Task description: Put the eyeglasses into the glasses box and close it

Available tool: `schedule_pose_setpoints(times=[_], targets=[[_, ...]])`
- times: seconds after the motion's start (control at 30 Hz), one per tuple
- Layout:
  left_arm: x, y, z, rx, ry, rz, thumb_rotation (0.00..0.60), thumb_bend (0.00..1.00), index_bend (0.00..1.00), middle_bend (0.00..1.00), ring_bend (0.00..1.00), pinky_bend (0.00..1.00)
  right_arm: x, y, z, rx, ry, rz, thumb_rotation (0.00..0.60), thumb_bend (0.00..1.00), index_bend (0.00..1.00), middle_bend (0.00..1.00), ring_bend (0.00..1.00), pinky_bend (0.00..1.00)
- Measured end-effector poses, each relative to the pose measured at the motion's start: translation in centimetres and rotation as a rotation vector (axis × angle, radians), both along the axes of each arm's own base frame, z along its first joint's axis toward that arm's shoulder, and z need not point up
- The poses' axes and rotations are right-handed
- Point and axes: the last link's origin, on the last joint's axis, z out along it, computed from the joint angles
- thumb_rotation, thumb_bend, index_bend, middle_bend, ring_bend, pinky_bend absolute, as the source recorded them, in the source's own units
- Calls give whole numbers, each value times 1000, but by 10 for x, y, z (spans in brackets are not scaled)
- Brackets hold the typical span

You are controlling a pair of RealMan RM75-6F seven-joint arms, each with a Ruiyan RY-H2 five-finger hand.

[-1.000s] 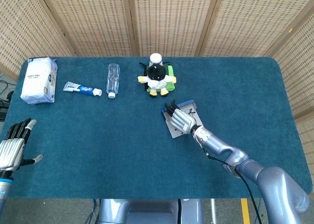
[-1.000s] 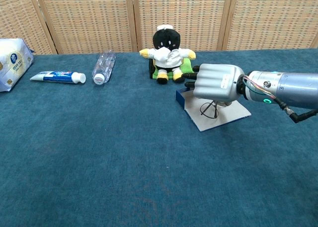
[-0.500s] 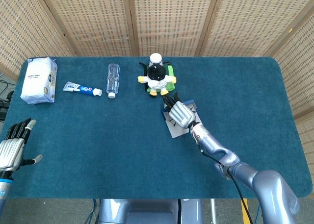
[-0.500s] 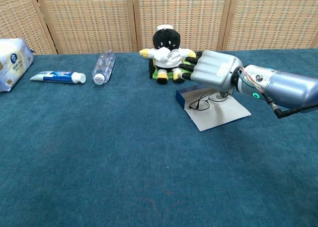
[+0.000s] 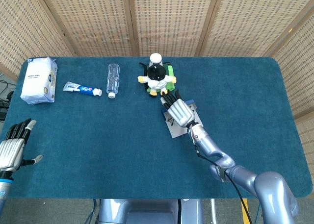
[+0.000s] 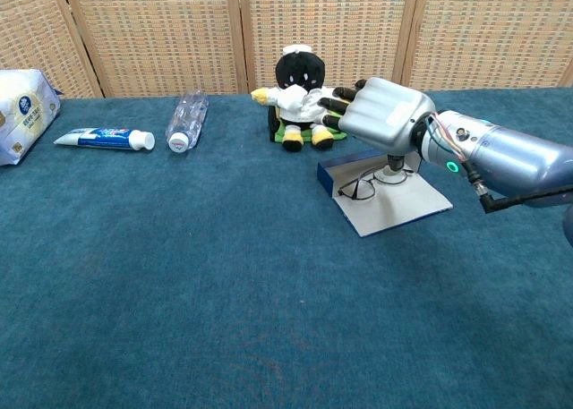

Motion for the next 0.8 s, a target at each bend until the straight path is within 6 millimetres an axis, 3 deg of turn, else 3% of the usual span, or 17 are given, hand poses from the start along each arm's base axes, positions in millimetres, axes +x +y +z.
schedule_pose_setpoints(times=[0.3, 0.4, 0.57, 0.6, 0.67, 0.8], targets=[[0, 0, -2, -7, 1, -2, 600, 27, 0, 0, 0, 0, 2, 15, 23, 84, -150, -56, 600, 125, 4, 0, 0, 161], [1, 0, -3, -12, 3, -4, 600, 27, 0, 0, 0, 0, -8, 19, 39, 118, -192, -90, 600, 263, 48, 0, 0, 148], [1, 0, -5, -19, 7, -5, 600, 27, 0, 0, 0, 0, -26, 22, 53, 176, -248, -158, 600, 772, 103, 0, 0, 139], [1, 0, -5, -19, 6, -5, 600, 27, 0, 0, 0, 0, -30, 22, 55, 190, -264, -180, 600, 823, 117, 1, 0, 139], [2, 0, -4, -16, 5, -6, 600, 28, 0, 0, 0, 0, -36, 22, 58, 212, -287, -216, 600, 878, 154, 6, 0, 139], [1, 0, -4, -15, 5, -6, 600, 27, 0, 0, 0, 0, -53, 24, 62, 254, -326, -291, 600, 844, 162, 16, 0, 139]])
